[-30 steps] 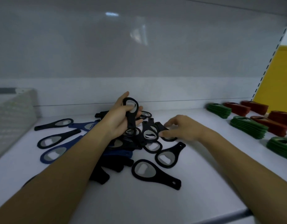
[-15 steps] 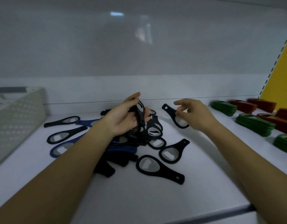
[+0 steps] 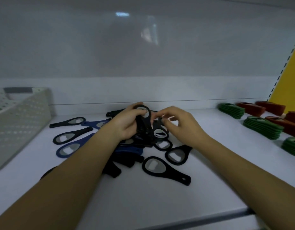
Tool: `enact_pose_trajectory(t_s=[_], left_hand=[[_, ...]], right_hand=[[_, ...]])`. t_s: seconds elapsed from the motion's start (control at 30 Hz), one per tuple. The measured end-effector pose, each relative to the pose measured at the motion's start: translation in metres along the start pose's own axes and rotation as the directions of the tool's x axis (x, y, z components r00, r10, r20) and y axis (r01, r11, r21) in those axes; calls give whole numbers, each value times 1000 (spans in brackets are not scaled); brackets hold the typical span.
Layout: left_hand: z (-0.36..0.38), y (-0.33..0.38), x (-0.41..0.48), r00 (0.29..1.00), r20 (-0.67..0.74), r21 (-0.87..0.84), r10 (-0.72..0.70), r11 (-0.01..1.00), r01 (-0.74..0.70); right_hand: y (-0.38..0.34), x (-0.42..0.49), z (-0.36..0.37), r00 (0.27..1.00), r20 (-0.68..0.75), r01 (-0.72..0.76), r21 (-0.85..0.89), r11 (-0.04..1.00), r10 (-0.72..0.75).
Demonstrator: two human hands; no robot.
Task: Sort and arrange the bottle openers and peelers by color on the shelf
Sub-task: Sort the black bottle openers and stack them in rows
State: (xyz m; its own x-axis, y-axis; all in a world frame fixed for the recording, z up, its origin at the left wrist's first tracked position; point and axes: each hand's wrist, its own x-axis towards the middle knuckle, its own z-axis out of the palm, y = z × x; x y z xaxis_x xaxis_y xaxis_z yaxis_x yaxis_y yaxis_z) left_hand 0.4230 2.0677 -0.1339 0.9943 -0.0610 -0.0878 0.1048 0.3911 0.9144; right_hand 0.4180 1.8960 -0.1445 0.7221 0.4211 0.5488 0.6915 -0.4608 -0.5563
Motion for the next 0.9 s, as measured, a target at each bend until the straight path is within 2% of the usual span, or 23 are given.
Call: enact_pose_trajectory(t_s=[0.07, 0.17, 0.33, 0.47, 0.6, 0.67, 0.77, 0.9], left_hand=[[0, 1, 0, 999, -15, -97, 32, 995, -34], [-1, 4, -1, 998, -19, -176, 54, 983, -57], [-3, 7, -3, 999, 5, -241, 50, 969, -47], [-1, 6, -9, 1000, -3, -202, 31, 979, -31], [-1, 6, -12, 1000, -4, -180, 10, 984, -10], [-2, 6, -13, 1000, -19, -146, 25, 989, -27], [-1, 5, -13, 996, -67, -59, 58, 996, -62], [3, 5, -13, 979, -77, 71, 188, 981, -183]], right_hand=[[2, 2, -3, 989, -12, -145, -89, 985, 144], [8, 0, -2, 931, 160, -278, -268, 922, 327], [9, 5, -2, 851, 179, -478, -128, 869, 494], [14, 4, -11, 794, 104, -561, -258, 787, 599], [13, 3, -19, 791, 114, -584, -155, 797, 601], [11, 5, -22, 825, 77, -560, -8, 828, 559], [4, 6, -31, 908, 44, -417, 199, 887, 417], [-7, 4, -37, 968, 90, -251, 290, 924, 234]])
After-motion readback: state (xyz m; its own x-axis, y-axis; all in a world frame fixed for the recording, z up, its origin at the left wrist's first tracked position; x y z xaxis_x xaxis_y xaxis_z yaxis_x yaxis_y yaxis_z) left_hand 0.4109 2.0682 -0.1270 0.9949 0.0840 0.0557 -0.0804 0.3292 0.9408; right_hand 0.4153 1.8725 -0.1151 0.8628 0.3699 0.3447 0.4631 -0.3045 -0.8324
